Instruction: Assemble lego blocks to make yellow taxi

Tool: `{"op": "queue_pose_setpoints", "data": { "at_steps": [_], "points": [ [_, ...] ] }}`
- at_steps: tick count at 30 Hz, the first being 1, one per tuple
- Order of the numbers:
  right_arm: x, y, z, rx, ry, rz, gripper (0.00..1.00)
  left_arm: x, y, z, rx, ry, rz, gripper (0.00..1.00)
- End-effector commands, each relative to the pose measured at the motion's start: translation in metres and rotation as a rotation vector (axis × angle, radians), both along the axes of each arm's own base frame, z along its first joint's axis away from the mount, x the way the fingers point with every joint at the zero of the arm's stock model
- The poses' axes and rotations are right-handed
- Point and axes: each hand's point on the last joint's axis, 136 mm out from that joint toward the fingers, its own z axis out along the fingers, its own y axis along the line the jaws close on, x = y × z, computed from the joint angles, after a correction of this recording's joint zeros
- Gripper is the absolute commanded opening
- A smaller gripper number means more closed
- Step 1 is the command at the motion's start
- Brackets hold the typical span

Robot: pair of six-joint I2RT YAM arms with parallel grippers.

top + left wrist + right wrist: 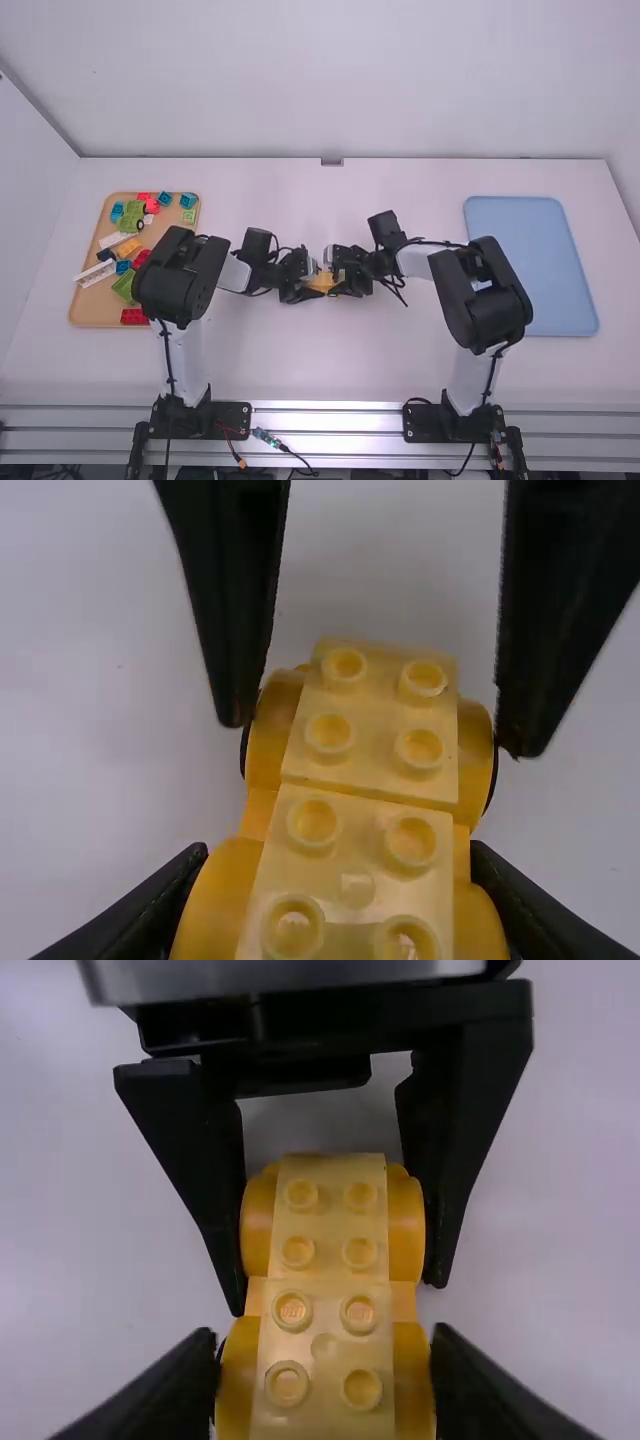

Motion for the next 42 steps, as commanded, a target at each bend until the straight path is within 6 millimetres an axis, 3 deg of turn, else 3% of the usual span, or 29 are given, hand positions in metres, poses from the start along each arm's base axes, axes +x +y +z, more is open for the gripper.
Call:
{"op": "queue_pose_setpoints", "data": {
  "at_steps": [1,2,3,4,9,15,20,21,23,24,33,42],
  "points": [
    [-0.003,-0.003,-0.007,-0.024,0.011,-0.006,0.75,-0.005,-0.001,-0.005,0.021,0.008,-0.004,0.35],
    [-0.003,-0.003,-0.007,-0.024,0.011,-0.006,0.78,-0.005,-0.001,-0.005,0.021,0.007,-0.004,0.36],
    [-0.002,-0.002,-0.006,-0.021,0.008,-0.005,0.96,-0.004,0.0,-0.005,0.02,0.01,0.003,0.36],
    [-0.002,-0.002,-0.006,-0.018,0.006,-0.005,0.98,-0.003,0.0,-0.005,0.02,0.01,0.003,0.36],
    [0.0,-0.004,0.007,0.007,0.002,-0.011,0.99,-0.003,0.001,-0.006,0.026,0.007,0.007,0.4],
    [-0.001,-0.013,0.052,0.111,-0.058,0.03,0.99,-0.003,0.001,-0.005,0.025,0.005,0.007,0.41],
    [0.004,-0.016,0.063,0.187,-0.058,0.024,1.0,-0.003,-0.001,-0.005,0.025,0.005,0.002,0.4],
    [0.005,-0.016,0.064,0.196,-0.06,0.026,0.91,-0.002,0.0,-0.005,0.025,0.002,0.006,0.4],
    [0.005,-0.014,0.061,0.204,-0.053,0.03,0.2,-0.003,-0.001,-0.005,0.024,-0.001,0.003,0.4],
    [0.004,-0.014,0.059,0.202,-0.049,0.032,0.0,-0.003,-0.001,-0.005,0.024,0.0,0.002,0.4],
    [0.004,-0.009,0.035,0.203,-0.022,0.043,0.0,-0.002,-0.001,-0.004,0.025,0.001,0.003,0.39],
    [0.002,-0.006,0.024,0.242,0.008,0.057,0.0,-0.003,-0.001,-0.005,0.022,-0.008,0.003,0.37]
  ]
}}
